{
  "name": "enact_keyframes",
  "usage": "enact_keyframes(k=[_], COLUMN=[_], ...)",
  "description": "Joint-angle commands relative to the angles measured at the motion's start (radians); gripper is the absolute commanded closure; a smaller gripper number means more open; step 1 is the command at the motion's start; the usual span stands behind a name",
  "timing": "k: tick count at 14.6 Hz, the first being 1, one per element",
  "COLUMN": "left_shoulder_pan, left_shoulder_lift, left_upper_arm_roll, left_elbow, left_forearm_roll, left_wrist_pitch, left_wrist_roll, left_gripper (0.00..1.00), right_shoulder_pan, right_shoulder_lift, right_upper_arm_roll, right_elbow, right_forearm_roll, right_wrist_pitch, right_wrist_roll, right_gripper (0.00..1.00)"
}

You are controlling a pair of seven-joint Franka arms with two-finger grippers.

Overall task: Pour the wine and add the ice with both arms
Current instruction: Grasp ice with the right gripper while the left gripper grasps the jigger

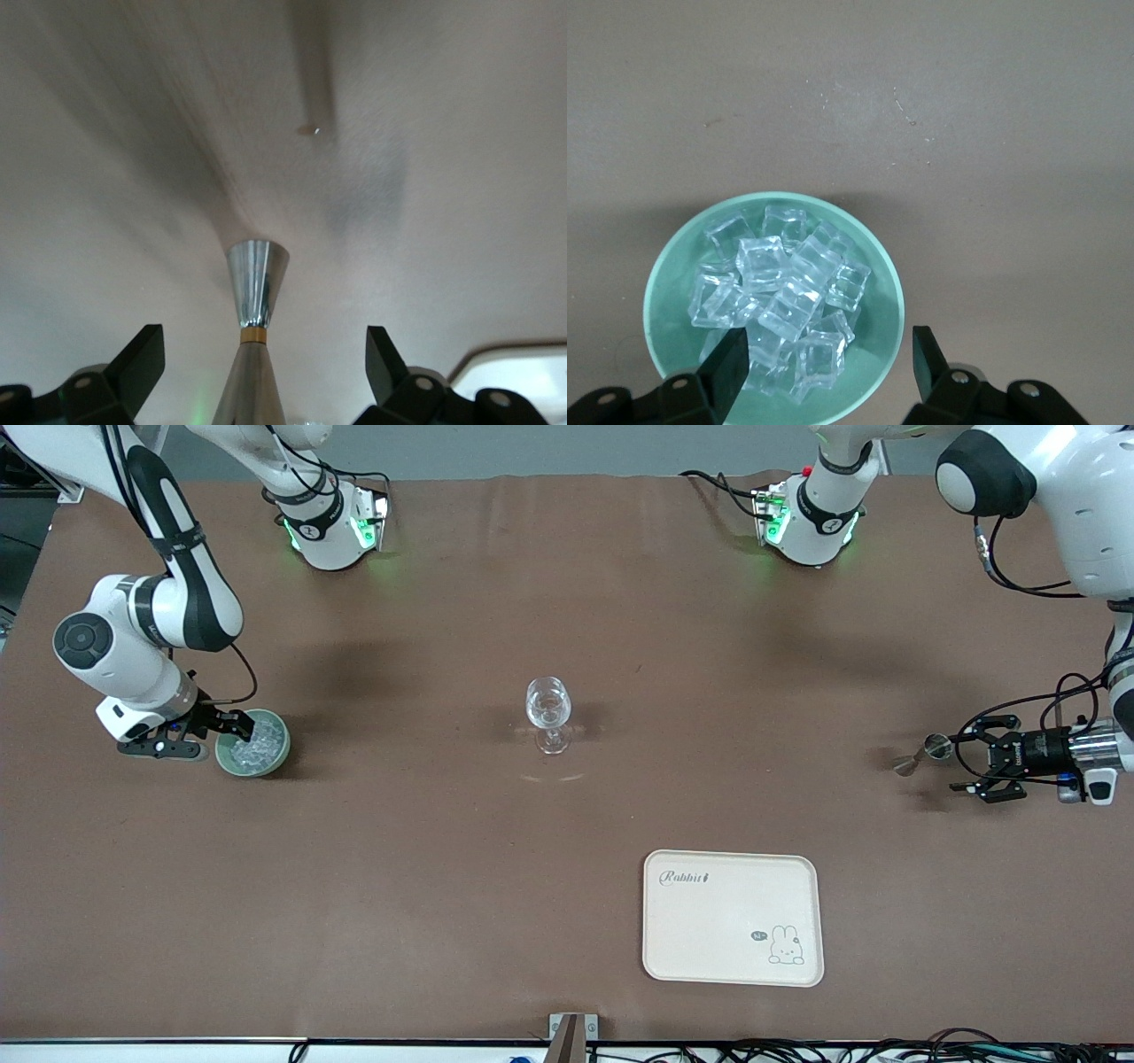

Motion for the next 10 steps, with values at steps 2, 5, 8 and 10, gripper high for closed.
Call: enact_keyframes(k=[2, 5, 8, 10], left_shoulder_pan=[0.019, 0.022, 0.022, 0.032], left_shoulder_lift=[0.066, 0.070, 0.070, 0.070], left_upper_arm_roll=[0.014, 0.013, 0.013, 0.011], left_elbow=[0.004, -0.044, -0.067, -0.068], left_forearm_roll=[-0.110, -0.179, -0.212, -0.218], left_wrist_pitch=[-0.100, -0.136, -0.157, -0.166], left_wrist_roll=[0.036, 0.036, 0.043, 0.050], left_gripper=[0.00, 0.00, 0.00, 0.00], right_shoulder_pan=[-0.013, -0.012, -0.012, -0.012], right_shoulder_lift=[-0.008, -0.006, 0.003, 0.015], right_upper_arm_roll=[0.013, 0.013, 0.013, 0.013], right_elbow=[-0.056, -0.058, -0.061, -0.061], right_forearm_roll=[-0.020, -0.020, -0.020, -0.020], right_wrist_pitch=[0.064, 0.054, 0.056, 0.064], right_wrist_roll=[-0.002, 0.000, 0.000, 0.000], right_gripper=[0.21, 0.25, 0.29, 0.31])
